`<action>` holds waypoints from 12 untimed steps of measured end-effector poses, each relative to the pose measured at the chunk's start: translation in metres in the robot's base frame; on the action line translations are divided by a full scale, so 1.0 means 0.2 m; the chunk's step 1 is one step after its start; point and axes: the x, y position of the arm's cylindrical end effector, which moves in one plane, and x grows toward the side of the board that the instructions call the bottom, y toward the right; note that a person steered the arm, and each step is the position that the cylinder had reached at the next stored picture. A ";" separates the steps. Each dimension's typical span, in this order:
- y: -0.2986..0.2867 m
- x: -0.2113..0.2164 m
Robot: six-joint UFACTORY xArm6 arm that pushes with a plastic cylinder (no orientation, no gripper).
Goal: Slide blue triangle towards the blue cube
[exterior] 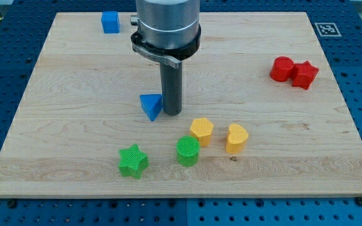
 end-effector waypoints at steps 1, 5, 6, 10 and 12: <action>0.00 -0.02; -0.11 0.14; -0.12 0.14; -0.25 -0.01; -0.35 0.07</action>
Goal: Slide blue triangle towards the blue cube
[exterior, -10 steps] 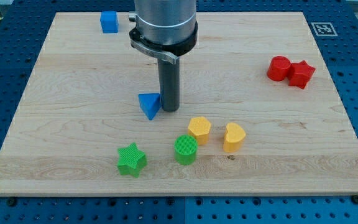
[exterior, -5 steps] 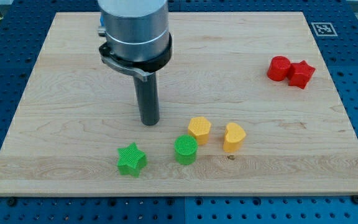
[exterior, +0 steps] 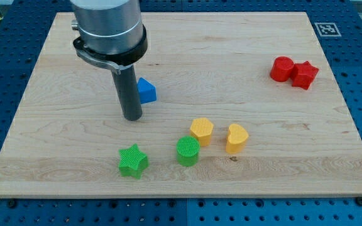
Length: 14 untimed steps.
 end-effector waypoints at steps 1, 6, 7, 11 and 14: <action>0.00 -0.04; 0.15 -0.31; 0.12 -0.37; -0.05 -0.34; -0.05 -0.44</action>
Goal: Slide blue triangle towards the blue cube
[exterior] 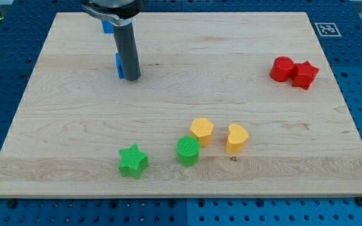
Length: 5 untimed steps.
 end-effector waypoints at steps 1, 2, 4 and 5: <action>-0.01 0.06; -0.01 -0.05; -0.14 -0.06; -0.16 -0.13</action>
